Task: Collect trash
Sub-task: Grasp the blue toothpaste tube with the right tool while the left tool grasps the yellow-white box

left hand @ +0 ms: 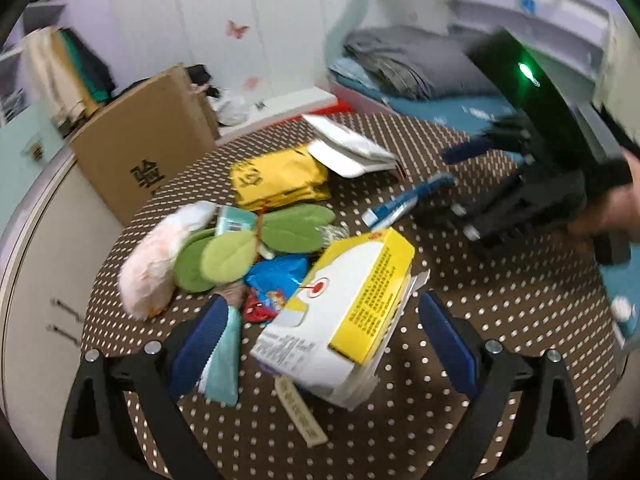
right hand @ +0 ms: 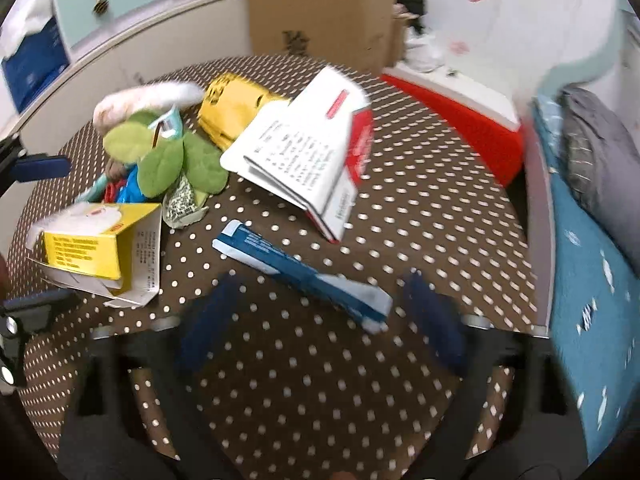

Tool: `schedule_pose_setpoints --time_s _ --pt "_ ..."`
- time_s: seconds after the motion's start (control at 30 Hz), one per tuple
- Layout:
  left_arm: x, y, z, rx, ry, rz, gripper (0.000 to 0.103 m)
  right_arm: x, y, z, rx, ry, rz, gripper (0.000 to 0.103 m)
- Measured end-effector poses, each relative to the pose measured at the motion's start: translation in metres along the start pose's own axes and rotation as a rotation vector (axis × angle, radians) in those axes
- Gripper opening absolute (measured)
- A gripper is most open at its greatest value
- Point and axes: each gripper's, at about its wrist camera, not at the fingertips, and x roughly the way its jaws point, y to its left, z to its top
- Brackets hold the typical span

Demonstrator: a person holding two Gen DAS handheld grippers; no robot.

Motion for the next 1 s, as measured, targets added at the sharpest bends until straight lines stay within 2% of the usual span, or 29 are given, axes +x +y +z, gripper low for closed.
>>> schedule_pose_setpoints --time_s 0.03,0.07,0.1,0.13,0.17,0.23,0.3,0.47,0.5,0.53,0.57,0.6,0.63,0.67,0.7,0.77,0.83,1.0 --pt "0.004 -0.001 0.000 0.016 0.011 -0.007 0.093 0.001 -0.001 0.001 -0.004 -0.012 0.018 0.056" --pt "0.007 -0.003 0.000 0.032 0.024 -0.026 0.088 0.000 -0.001 0.002 -0.007 -0.016 0.023 0.043" --pt "0.011 -0.005 -0.001 0.047 0.041 -0.047 0.073 -0.001 0.001 0.002 -0.015 -0.012 0.024 0.035" --pt "0.013 -0.007 -0.002 0.064 0.058 -0.065 0.068 -0.004 0.004 0.000 -0.024 -0.005 0.032 0.025" --pt "0.014 -0.009 -0.003 0.074 0.061 -0.071 0.067 -0.005 0.006 -0.001 -0.028 -0.001 0.032 0.021" --pt "0.014 -0.011 -0.004 0.089 0.059 -0.092 0.064 -0.012 0.009 -0.010 -0.021 -0.005 0.032 0.020" --pt "0.012 -0.012 -0.003 0.083 0.054 -0.113 0.056 -0.017 0.011 -0.017 0.011 -0.011 0.051 0.020" --pt "0.005 -0.016 -0.006 0.048 0.052 -0.160 0.052 -0.026 0.015 -0.027 0.076 0.001 0.065 0.022" --pt "0.004 -0.018 -0.008 0.049 0.052 -0.155 0.055 -0.027 0.016 -0.028 0.079 0.001 0.075 0.027" --pt "0.004 -0.020 -0.010 0.051 0.050 -0.141 0.059 -0.029 0.016 -0.030 0.077 -0.004 0.074 0.041" --pt "0.007 -0.021 -0.011 0.053 0.052 -0.116 0.070 -0.029 0.017 -0.030 0.074 -0.012 0.065 0.050" --pt "0.008 -0.023 -0.013 0.055 0.052 -0.106 0.071 -0.029 0.018 -0.028 0.073 -0.020 0.061 0.050" --pt "0.010 -0.023 -0.012 0.053 0.057 -0.109 0.071 -0.027 0.018 -0.025 0.074 -0.025 0.066 0.049" --pt "0.011 -0.023 -0.014 0.038 0.065 -0.126 0.061 -0.023 0.020 -0.022 0.071 -0.025 0.071 0.043" --pt "0.012 -0.022 -0.014 0.021 0.067 -0.138 0.057 -0.019 0.019 -0.020 0.061 -0.021 0.067 0.039" --pt "0.011 -0.020 -0.015 -0.015 0.063 -0.145 0.055 -0.018 0.023 -0.016 0.033 -0.031 0.026 0.017" --pt "0.005 -0.018 -0.016 -0.042 0.049 -0.158 0.052 -0.021 0.024 -0.016 0.060 -0.032 0.064 0.014" --pt "-0.014 -0.015 -0.017 -0.106 0.005 -0.185 0.049 -0.050 0.015 -0.033 0.145 -0.090 0.099 0.014"
